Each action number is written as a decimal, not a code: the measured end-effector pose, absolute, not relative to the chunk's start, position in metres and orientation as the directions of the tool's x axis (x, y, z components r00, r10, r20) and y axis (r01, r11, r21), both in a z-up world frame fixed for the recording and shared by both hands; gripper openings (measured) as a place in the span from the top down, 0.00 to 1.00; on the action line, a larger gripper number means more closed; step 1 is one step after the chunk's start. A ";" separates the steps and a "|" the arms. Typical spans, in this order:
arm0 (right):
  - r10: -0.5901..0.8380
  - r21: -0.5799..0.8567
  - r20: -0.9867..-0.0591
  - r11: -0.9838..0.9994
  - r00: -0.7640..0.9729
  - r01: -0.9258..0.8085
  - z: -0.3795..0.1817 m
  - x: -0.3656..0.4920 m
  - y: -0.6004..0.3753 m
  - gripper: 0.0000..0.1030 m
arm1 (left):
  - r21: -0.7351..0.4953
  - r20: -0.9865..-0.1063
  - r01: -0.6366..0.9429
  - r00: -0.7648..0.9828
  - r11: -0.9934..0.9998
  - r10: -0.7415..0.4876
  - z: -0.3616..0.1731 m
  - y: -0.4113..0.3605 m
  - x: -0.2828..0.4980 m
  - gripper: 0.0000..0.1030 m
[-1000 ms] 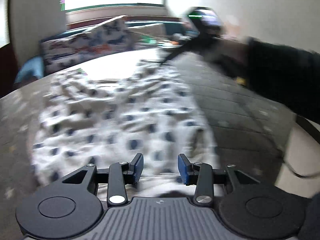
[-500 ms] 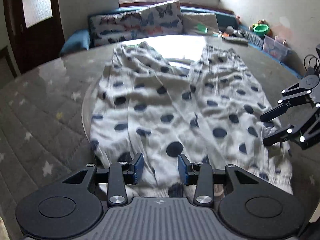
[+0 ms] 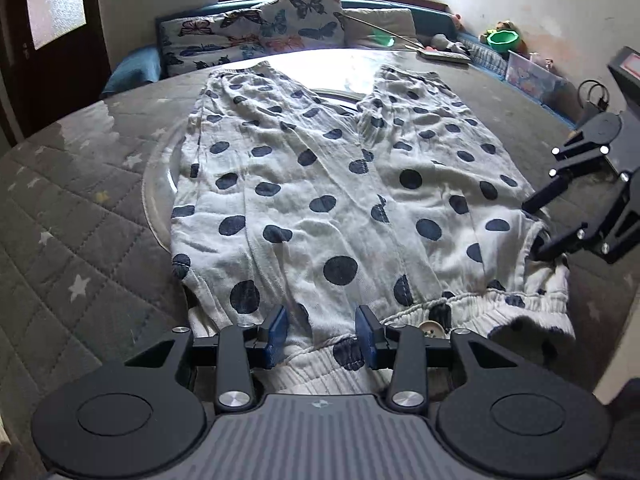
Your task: Fold clothes
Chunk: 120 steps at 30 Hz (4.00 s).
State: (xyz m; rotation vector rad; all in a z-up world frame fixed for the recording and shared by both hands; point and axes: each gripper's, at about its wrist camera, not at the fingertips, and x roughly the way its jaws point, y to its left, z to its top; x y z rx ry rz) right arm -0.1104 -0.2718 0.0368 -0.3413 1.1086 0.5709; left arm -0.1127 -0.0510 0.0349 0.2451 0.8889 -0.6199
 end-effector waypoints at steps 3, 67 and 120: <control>0.301 0.062 -0.877 0.844 0.375 -0.532 0.054 -0.097 -0.293 0.43 | -0.059 -0.786 0.597 0.466 0.800 -0.405 0.040 -0.047 -0.109 0.54; 0.353 0.092 -0.710 0.904 0.609 -0.417 0.029 -0.082 -0.279 0.19 | -0.017 -0.733 0.511 0.578 0.860 -0.358 0.036 -0.045 -0.091 0.35; 0.143 -0.011 -0.636 0.981 0.759 -0.194 0.004 -0.094 -0.334 0.07 | 0.032 -0.641 0.323 0.733 0.946 -0.229 0.053 -0.009 -0.092 0.05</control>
